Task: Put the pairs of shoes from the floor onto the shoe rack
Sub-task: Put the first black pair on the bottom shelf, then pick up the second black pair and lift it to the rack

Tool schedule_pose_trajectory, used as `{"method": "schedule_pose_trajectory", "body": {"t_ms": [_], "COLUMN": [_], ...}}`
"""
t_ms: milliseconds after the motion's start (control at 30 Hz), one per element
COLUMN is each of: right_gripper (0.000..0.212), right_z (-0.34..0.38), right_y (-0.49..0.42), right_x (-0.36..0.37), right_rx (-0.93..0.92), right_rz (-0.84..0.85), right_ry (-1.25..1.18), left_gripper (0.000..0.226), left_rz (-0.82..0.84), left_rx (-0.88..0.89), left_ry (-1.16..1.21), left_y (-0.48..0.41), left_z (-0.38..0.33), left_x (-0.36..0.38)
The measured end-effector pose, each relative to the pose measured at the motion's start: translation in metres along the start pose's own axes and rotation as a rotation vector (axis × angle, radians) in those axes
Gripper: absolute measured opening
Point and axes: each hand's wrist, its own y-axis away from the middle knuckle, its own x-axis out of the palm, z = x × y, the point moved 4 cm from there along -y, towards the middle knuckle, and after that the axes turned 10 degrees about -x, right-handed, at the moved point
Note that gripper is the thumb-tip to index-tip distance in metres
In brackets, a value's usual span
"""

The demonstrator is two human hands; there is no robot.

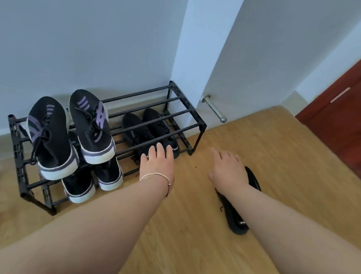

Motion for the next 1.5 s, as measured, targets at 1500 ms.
{"method": "schedule_pose_trajectory", "body": {"t_ms": [1500], "right_gripper": [0.020], "right_z": [-0.307], "right_y": [0.089], "right_x": [0.251], "right_rx": [0.713], "right_rz": [0.276], "right_ry": [-0.770], "left_gripper": [0.043], "left_rz": [0.660], "left_rx": [-0.401], "left_ry": [0.728], "left_y": [0.001], "left_z": [-0.251], "left_x": [0.219]}}
